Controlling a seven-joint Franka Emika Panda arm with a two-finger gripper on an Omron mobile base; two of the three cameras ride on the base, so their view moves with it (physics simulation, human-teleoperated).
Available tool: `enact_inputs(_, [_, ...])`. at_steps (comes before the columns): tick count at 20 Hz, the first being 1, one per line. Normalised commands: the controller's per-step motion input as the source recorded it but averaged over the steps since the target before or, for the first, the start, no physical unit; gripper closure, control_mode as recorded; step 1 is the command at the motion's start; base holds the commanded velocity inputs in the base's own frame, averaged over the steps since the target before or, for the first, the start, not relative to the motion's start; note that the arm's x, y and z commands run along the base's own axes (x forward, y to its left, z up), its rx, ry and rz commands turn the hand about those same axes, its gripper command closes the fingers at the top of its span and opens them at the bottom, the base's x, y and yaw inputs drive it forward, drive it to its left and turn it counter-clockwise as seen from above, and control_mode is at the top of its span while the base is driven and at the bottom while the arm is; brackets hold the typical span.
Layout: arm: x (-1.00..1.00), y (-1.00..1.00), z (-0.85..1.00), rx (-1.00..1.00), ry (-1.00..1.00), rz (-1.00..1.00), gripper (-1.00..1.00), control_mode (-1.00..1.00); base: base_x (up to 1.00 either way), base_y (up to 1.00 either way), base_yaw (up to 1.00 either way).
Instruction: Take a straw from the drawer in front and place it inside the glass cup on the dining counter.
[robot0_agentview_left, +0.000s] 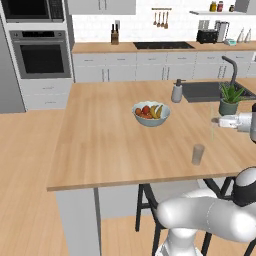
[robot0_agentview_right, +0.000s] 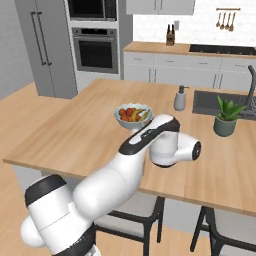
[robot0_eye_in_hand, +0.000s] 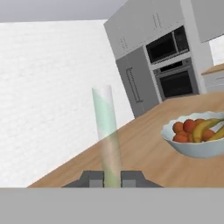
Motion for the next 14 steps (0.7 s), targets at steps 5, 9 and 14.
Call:
enact_inputs(5, [0.00, 0.10, -0.22, 0.02, -0.05, 0.09, 1.00, -1.00, 0.00, 0.00, 0.00])
enact_inputs(9, [0.00, 0.05, -0.20, 0.00, -0.04, 0.07, 1.00, -1.00, 0.00, 0.00, 0.00])
enact_inputs(14, [0.00, 0.20, -0.14, 0.00, -0.01, 0.05, 1.00, -1.00, 0.00, 0.00, 0.00])
